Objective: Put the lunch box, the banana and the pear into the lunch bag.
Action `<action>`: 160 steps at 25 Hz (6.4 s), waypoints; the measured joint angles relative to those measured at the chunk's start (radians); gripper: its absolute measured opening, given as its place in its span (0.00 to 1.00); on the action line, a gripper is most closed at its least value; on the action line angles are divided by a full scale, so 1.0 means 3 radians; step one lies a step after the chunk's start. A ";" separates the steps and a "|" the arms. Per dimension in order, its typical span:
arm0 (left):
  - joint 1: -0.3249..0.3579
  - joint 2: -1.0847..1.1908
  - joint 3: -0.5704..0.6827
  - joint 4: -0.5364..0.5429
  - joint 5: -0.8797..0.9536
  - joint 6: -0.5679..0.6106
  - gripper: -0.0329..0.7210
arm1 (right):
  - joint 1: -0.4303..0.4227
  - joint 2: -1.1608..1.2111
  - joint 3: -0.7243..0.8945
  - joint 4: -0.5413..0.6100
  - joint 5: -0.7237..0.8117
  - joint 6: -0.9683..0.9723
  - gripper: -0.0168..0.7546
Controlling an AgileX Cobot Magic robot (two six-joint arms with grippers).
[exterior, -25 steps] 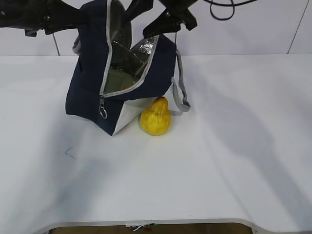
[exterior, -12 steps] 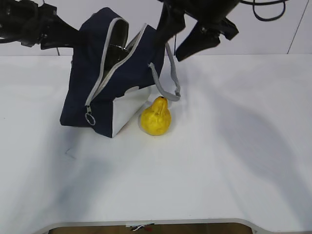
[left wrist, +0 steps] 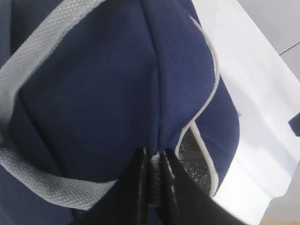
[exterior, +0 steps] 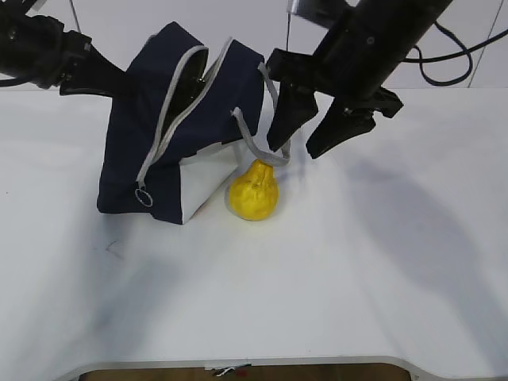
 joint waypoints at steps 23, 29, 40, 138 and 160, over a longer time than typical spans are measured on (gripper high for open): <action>0.0000 0.0000 0.0000 0.0020 -0.0055 -0.0005 0.07 | 0.0000 0.0714 0.0000 0.0261 -0.1090 -0.0337 0.62; 0.0000 0.0000 0.0000 0.0020 -0.0063 -0.0005 0.07 | 0.0000 0.0835 0.0000 0.0261 -0.1331 -0.0388 0.62; 0.0000 0.0000 0.0000 0.0038 -0.0083 -0.0005 0.07 | 0.0000 0.0843 -0.0312 0.0275 -0.1291 -0.0415 0.62; 0.0000 0.0000 0.0000 -0.0476 0.0087 -0.0005 0.07 | 0.0000 0.0996 -0.1072 0.1008 -0.1407 -0.0737 0.37; 0.0000 0.0000 0.0000 -0.0557 0.0135 -0.0013 0.07 | -0.0241 0.1209 -0.1556 0.1353 -0.0373 -0.0762 0.74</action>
